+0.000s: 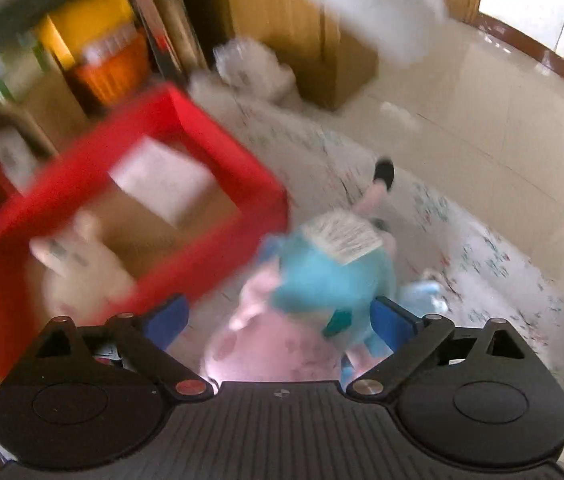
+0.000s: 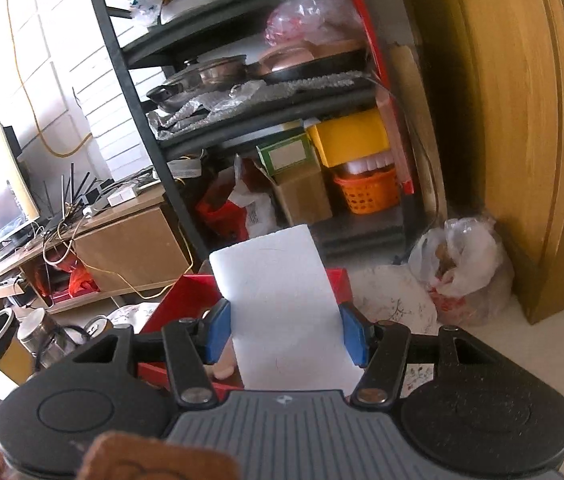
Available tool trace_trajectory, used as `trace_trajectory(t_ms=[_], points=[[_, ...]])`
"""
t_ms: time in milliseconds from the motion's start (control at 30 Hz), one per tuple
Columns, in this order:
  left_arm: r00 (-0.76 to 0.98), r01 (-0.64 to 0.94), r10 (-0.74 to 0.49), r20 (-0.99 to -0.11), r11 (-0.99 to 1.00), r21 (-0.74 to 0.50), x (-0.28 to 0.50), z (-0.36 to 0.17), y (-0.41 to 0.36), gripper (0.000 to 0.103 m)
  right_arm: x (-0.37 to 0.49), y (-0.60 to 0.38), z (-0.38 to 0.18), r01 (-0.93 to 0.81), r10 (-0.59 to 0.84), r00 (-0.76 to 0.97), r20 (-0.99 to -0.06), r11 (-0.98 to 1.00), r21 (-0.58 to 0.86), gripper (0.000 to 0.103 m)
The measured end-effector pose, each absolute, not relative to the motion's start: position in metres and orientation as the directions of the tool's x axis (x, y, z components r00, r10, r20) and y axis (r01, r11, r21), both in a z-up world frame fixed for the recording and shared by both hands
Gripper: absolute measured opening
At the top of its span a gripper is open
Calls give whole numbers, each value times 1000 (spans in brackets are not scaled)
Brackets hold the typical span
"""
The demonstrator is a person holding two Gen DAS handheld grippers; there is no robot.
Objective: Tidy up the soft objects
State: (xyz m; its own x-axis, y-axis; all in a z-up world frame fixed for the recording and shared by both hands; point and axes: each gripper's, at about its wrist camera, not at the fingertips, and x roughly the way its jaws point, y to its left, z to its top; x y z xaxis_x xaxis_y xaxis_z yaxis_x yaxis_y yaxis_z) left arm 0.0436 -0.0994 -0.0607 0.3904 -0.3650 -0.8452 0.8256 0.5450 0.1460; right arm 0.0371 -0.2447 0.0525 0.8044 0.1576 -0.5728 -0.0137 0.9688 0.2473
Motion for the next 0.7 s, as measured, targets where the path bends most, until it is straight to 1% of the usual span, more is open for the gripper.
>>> trace_trajectory(t_ms=[67, 100, 133, 200, 233, 267, 300, 333, 467, 533, 633, 700], points=[[424, 827, -389, -818, 534, 175, 48, -46, -101, 98, 35, -248, 55, -10, 161, 809, -565, 965, 261, 29], [465, 815, -376, -802, 536, 221, 46, -40, -102, 98, 35, -250, 56, -6, 159, 812, -561, 965, 263, 29], [521, 794, -349, -779, 534, 292, 43, -39, -105, 98, 34, -251, 57, -4, 158, 814, -559, 964, 267, 29], [614, 758, -294, -732, 478, 444, 41, -50, -113, 98, 33, -252, 58, -2, 161, 815, -556, 961, 275, 29], [613, 761, -257, -747, 449, 469, 45, -62, -120, 98, 32, -251, 58, -3, 163, 815, -556, 961, 277, 29], [581, 781, -247, -776, 438, 445, 49, -72, -125, 98, 32, -250, 57, -7, 167, 814, -557, 961, 278, 29], [553, 800, -269, -788, 435, 413, 53, -75, -123, 98, 32, -249, 57, -10, 169, 812, -558, 961, 276, 29], [548, 806, -295, -783, 437, 399, 55, -73, -124, 98, 32, -247, 57, -16, 172, 810, -560, 962, 272, 29], [644, 732, -223, -731, 458, 505, 59, -65, -119, 98, 32, -248, 57, -22, 179, 806, -564, 961, 274, 29], [644, 735, -211, -736, 440, 516, 56, -68, -113, 98, 32, -249, 57, -22, 182, 805, -564, 960, 278, 29], [614, 763, -260, -746, 436, 476, 52, -69, -108, 98, 31, -249, 58, -23, 195, 806, -559, 954, 299, 29], [548, 808, -311, -777, 438, 395, 54, -67, -108, 98, 30, -249, 59, -28, 197, 808, -556, 954, 298, 30]])
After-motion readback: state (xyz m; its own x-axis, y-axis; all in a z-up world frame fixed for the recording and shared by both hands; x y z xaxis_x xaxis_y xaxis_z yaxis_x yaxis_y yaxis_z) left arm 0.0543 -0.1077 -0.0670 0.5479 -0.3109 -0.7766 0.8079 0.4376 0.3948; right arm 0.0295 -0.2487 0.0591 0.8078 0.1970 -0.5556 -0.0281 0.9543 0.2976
